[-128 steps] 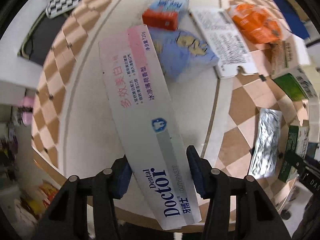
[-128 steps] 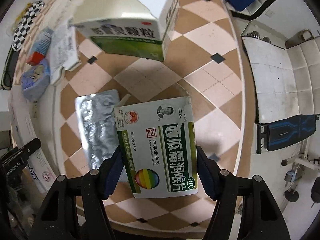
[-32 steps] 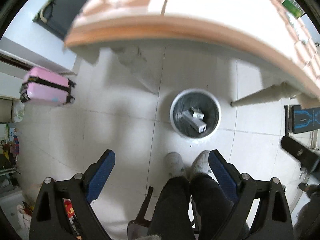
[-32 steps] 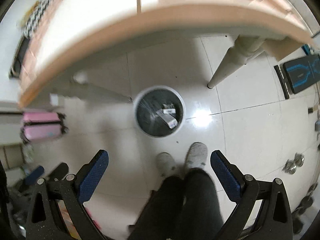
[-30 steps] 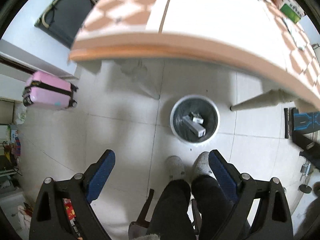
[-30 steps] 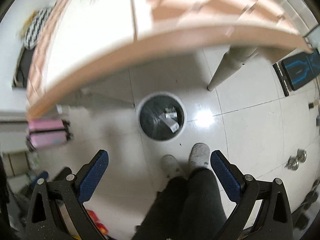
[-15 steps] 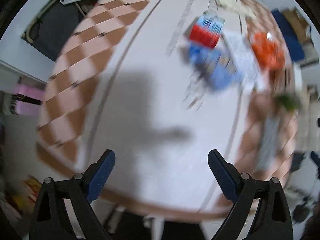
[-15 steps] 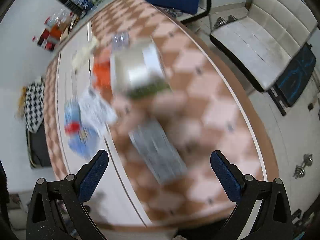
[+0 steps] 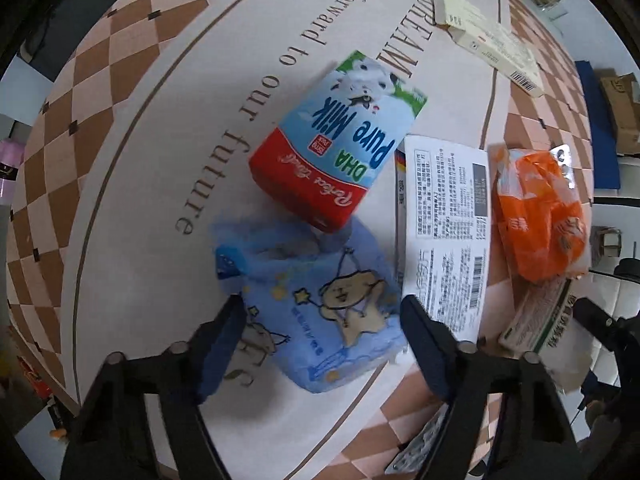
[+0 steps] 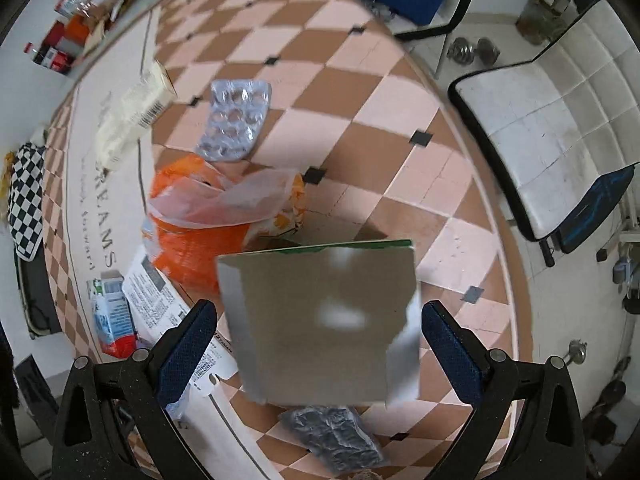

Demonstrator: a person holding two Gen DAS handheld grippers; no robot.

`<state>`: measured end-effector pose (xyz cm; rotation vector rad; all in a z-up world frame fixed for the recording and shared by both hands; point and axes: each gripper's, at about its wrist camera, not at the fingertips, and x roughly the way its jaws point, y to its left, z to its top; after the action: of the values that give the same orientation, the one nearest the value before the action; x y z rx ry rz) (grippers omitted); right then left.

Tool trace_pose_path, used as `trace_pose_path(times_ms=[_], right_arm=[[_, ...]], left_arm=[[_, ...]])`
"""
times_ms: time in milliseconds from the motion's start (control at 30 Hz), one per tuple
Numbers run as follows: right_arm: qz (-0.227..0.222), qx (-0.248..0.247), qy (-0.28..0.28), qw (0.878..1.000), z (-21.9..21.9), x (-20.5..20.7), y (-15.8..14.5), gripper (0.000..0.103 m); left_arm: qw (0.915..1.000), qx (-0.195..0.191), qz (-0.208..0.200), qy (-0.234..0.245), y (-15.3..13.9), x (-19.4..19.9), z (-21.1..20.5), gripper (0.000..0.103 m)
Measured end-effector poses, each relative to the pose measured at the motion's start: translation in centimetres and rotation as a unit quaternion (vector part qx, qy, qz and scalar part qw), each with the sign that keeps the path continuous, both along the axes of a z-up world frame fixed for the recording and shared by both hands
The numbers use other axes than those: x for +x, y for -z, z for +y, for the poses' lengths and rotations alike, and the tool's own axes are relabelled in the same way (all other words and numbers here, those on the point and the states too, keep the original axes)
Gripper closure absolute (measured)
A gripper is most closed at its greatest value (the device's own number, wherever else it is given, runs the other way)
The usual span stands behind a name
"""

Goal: Collect trash
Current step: 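Grasp the blue printed bag with the left tool while the right tool grasps the empty box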

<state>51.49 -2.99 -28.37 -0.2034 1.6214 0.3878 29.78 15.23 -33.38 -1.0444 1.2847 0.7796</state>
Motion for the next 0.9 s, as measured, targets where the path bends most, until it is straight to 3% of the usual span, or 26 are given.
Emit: trace_pose_path(times_ms=[33,133,167,267,467,667,900], right_arm=[[0.004,-0.004,-0.002,1.000,0.1,0.1,0.5,0.000],[0.019,-0.010,-0.010,1.000,0.3,0.2,1.6,0.000],[0.022,-0.012,-0.009,1.000,0.1,0.1,1.8,0.000],[0.014,-0.003,-0.002,1.000,-0.6,0.0,1.7,0.012],[-0.011,0.012,-0.010,1.000,-2.0,-1.2,0.2,0.014],[-0.068,0.029,-0.036,0.997,-3.7,-4.7,-3.2,0.014],[-0.147,0.035,-0.088,0.985,-5.4,-13.4,-8.2,0.015]], left_arm=[[1.0000,-0.002,0.001,-0.002,0.3,0.3,-0.1,0.044],[1.0000,0.003,0.004,-0.007,0.6,0.4,-0.2,0.057],[0.9999,0.010,0.005,-0.006,0.5,0.2,-0.4,0.068],[0.9996,0.028,0.008,0.003,-0.2,-0.2,-1.2,0.087],[0.9929,0.101,0.027,0.057,-2.7,-1.3,-2.1,0.095],[0.9775,0.177,0.032,0.111,-6.6,-4.8,-3.8,0.096],[0.9568,0.243,0.007,0.160,-12.4,-11.2,-8.3,0.096]])
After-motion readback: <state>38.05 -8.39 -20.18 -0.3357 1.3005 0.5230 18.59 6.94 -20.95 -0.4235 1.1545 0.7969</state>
